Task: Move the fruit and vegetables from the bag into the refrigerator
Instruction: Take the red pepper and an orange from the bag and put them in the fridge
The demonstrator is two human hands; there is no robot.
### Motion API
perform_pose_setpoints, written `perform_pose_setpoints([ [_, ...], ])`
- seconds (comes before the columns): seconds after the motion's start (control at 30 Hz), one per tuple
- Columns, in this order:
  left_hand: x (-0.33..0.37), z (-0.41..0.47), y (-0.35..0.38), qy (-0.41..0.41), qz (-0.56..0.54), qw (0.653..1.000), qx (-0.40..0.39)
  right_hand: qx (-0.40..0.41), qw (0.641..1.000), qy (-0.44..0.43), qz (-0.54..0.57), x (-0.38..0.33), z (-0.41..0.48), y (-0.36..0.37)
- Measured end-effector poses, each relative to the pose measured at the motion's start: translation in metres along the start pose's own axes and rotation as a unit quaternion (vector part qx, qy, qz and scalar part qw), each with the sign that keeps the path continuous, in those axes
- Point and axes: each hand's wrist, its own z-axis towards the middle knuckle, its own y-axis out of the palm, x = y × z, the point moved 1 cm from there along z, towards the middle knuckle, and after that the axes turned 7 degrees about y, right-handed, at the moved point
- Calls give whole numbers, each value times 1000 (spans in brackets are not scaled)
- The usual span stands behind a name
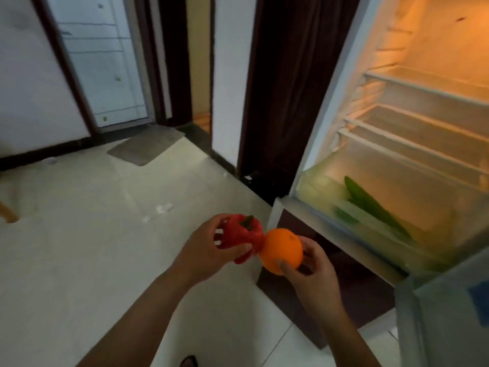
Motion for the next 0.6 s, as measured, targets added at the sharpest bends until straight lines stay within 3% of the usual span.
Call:
perform_pose_setpoints([
  [0.17, 2, 99, 9, 50, -17, 993, -108, 118, 993, 0, 15, -15, 53, -3],
  [0.43, 3, 207, 82, 80, -68, 974, -200, 298, 954, 45, 16, -5, 95, -55],
  [0.6, 14, 264, 138, 75, -89, 969, -220, 332, 941, 60, 26, 4, 132, -112],
])
